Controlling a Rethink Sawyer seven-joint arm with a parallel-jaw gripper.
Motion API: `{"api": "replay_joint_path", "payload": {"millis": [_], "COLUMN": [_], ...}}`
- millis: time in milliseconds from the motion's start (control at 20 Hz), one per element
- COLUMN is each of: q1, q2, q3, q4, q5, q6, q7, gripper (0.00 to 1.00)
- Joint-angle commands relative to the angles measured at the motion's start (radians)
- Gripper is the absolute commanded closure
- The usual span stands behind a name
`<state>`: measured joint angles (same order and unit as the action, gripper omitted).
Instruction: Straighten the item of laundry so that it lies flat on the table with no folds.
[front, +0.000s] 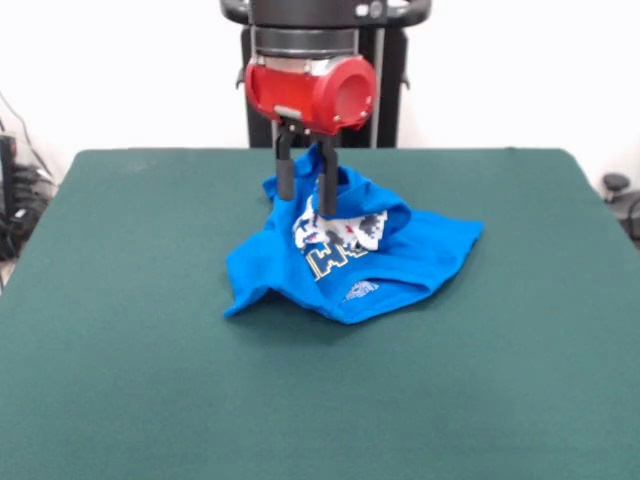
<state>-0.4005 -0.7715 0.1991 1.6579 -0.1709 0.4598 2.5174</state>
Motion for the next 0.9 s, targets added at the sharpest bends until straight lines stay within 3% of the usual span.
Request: {"api": "replay_joint_path", "payload": {"millis": [50, 500, 900], "q1": [0.051, 0.075, 0.096], "q2": [0.099, 0.069, 0.038], "q3": [-0.065, -0.068, -0.078], "q4": [0.040, 0.124, 0.138], "q5": [0.114, 0.242, 0.313], "q6": [-0.029, -0.014, -0.011], "q7": [0.261, 0.245, 0.218], "gripper": [0.00, 0.00, 0.00]}}
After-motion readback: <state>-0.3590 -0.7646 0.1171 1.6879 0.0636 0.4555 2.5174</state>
